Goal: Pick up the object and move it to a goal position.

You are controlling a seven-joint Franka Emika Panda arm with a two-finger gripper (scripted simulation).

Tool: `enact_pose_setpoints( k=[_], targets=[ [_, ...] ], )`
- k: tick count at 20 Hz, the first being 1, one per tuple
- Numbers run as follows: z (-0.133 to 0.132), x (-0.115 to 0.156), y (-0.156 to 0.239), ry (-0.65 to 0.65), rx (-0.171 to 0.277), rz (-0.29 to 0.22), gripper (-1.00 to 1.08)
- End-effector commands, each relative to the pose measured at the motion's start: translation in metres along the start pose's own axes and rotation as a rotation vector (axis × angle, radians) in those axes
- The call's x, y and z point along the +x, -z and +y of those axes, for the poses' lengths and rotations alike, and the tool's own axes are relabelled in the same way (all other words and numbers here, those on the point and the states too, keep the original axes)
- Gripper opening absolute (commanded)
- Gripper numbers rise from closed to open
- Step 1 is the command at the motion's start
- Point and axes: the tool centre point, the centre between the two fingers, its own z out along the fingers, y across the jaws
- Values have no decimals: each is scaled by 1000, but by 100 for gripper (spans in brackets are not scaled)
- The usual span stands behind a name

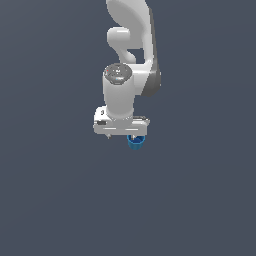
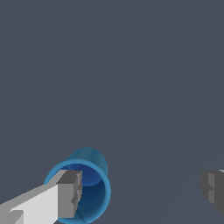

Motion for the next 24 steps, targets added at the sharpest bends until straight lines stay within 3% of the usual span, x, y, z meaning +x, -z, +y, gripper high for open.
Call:
enact_pose_setpoints(
  k=[1, 8, 13, 19, 24],
  targets=[
    [0, 0, 0, 0, 0, 0, 28],
    [11, 3, 2, 8, -8, 9, 28],
    [8, 4, -1, 30, -15, -12, 28],
    [1, 4, -9, 86, -31, -67, 28],
    [-9, 4, -18, 159, -54, -141, 28]
  ],
)
